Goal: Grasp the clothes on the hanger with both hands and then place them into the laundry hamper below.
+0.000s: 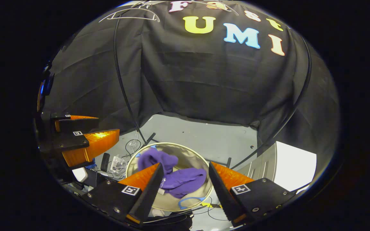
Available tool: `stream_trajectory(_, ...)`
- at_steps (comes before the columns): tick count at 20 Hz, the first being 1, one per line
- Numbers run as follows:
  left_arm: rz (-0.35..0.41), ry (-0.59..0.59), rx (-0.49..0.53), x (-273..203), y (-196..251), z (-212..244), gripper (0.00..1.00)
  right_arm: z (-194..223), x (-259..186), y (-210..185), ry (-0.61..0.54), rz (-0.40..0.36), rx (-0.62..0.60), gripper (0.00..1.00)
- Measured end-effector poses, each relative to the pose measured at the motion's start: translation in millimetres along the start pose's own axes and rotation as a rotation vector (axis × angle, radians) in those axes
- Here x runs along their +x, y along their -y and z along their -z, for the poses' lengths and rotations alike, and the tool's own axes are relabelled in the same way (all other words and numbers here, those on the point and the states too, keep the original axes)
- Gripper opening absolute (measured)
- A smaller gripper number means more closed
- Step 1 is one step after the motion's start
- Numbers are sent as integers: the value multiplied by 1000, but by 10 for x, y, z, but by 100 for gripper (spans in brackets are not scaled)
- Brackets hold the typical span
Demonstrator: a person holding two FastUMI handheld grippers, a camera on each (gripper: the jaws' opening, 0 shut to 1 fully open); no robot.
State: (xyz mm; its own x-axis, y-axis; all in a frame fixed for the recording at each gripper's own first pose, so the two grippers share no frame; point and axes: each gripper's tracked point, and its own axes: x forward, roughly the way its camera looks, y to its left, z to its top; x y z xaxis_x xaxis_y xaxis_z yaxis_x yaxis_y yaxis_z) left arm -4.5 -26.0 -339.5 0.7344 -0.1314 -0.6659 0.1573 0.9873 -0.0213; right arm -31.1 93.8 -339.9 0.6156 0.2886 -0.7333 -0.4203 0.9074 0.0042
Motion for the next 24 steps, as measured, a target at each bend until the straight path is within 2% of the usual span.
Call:
stream_trajectory(1,-5,16,4,-72,-9,-40,93,-41,-41,7,11,5,1,91)
stream_trajectory(2,-12,38,11,-135,-35,-131,99,-78,-113,17,27,12,3,93)
stream_trajectory(3,-16,60,17,-203,-63,-222,93,-145,-203,45,48,19,4,94)
stream_trajectory(7,-18,184,8,-562,-165,-714,93,-429,-507,161,156,59,17,94)
stream_trajectory(8,-19,219,1,-660,-196,-884,99,-510,-604,198,186,70,27,94)
stream_trajectory(17,-14,513,1,-1448,-311,-2060,99,-1451,-1529,652,445,164,143,94)
stream_trajectory(24,-13,623,-9,-1969,-383,-2483,98,-1951,-2183,851,589,228,158,92)
